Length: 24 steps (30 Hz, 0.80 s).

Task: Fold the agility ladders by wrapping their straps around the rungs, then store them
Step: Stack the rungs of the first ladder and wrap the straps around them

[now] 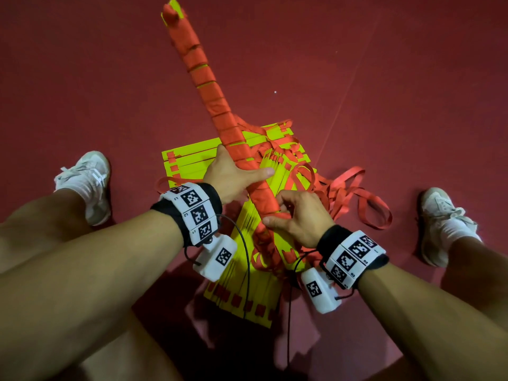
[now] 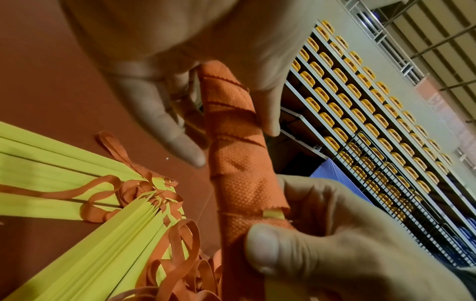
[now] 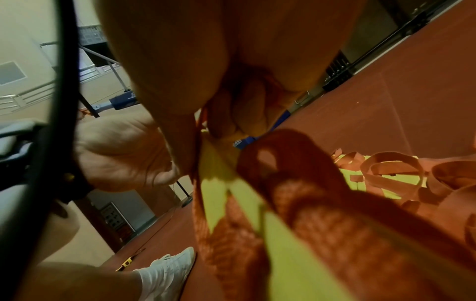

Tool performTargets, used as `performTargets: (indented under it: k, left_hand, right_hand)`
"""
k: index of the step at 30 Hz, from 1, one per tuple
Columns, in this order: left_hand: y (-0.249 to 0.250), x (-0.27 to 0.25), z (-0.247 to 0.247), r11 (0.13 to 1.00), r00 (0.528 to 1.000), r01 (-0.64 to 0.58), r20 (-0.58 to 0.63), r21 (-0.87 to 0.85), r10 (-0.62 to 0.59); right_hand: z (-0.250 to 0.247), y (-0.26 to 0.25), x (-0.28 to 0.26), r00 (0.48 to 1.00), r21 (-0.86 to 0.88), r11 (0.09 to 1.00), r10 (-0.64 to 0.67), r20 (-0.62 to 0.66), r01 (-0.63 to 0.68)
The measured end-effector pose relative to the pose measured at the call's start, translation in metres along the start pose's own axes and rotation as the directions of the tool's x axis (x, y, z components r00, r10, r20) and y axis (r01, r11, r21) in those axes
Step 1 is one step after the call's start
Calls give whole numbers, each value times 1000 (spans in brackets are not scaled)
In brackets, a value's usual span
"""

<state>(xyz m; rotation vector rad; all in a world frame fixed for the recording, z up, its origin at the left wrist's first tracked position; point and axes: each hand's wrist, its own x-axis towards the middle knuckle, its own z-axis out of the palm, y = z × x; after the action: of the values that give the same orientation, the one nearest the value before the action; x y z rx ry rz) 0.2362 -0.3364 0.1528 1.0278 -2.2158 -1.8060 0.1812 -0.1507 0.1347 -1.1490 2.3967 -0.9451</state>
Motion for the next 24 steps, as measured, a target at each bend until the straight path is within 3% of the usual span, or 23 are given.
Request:
performTargets:
  k: [3,7,13,19,24]
  left_hand:
    - [12,-11,-3,1000,1000,24,8,9,-24]
    - [16,-13,-5,999,998,46,50,-1,-46]
    - [16,-5,-11,999,998,-41,53,7,40]
    - [11,-1,-7,993,998,2,64,-119,5]
    - [19,-3,-5,974,992,-34,107,-225,60]
  right_hand:
    - [3,-1,-2,999,14,999,-38,29,38]
    - [-4,-3,-1,991,79,997,5,130,-15]
    - [-12,0,0,962,186,979,24,273,-78]
    - [-12,0,-1,973,295,944,86,215,-148]
    - [-10,8,3,974,299,944,79,210,-141]
